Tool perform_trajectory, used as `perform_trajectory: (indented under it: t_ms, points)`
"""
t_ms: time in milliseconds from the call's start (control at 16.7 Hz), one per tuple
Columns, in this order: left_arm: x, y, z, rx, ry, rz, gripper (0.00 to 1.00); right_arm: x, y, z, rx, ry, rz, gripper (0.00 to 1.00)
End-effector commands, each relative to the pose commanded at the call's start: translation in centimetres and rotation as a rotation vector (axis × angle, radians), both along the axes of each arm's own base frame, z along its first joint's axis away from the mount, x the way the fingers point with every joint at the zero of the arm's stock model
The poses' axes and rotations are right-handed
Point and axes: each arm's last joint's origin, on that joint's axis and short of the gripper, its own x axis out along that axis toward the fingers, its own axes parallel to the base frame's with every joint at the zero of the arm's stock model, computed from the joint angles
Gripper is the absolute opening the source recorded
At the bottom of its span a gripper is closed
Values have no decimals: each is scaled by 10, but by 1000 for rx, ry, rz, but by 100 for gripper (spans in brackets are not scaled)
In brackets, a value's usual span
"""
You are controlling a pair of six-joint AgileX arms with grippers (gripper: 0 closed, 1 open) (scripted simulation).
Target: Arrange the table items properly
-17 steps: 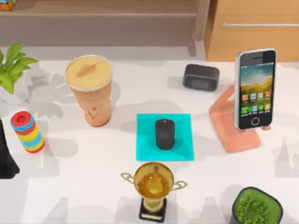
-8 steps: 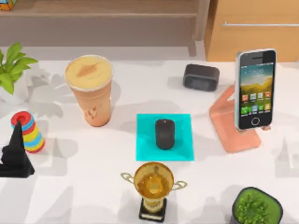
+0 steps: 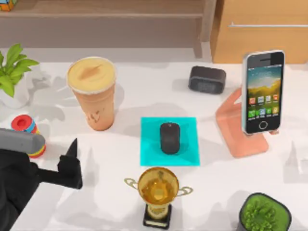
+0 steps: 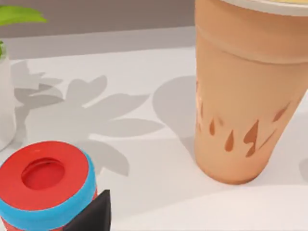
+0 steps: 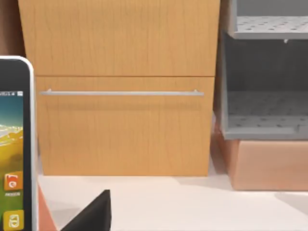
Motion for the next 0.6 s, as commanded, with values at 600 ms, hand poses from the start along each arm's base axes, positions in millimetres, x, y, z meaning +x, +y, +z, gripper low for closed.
perform_trajectory:
  t_ms: [600]
  points:
    - [59,-72,-35,12,-76,86,100,0,0,0,0,0,0,100]
